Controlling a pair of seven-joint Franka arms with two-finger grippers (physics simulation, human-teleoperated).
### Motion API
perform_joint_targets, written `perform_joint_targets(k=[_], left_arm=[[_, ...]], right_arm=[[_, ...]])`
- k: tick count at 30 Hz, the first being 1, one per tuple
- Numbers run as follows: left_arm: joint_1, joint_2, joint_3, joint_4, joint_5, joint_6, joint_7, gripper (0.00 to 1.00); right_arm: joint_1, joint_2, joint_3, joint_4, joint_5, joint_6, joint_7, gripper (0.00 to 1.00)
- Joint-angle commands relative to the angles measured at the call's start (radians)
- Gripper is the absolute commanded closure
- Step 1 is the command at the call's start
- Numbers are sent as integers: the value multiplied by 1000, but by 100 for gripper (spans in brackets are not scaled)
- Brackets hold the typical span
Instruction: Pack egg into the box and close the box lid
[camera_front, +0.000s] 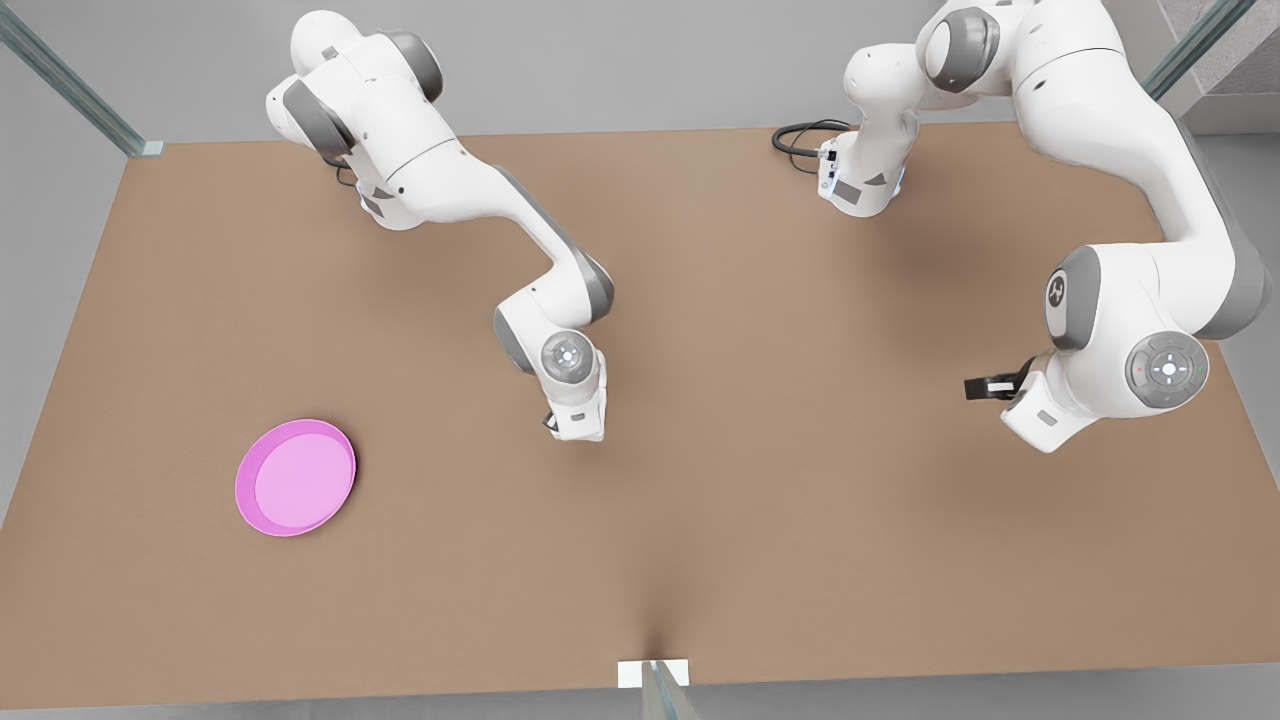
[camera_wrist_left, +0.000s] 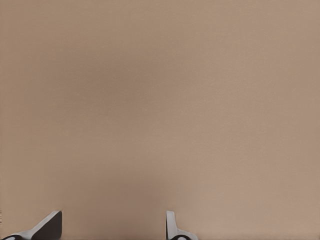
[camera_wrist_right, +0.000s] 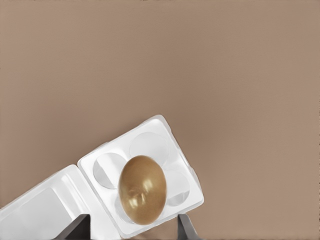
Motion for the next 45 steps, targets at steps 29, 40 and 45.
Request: perform_joint_targets(k=[29,40,45], left_arm=[[-1287,49,83,75,-568,6,-546,32],[-1060,192,100,72,-380,86,-189,79],[-959,271,100,74,-352,245,-95,79]], right_arm=[[-592,-184,-71,471,-12,-870,498,0],[-592,-186,-21,472,-17,-935,415,0],[-592,-184,-20,472,-17,-932,424,0]])
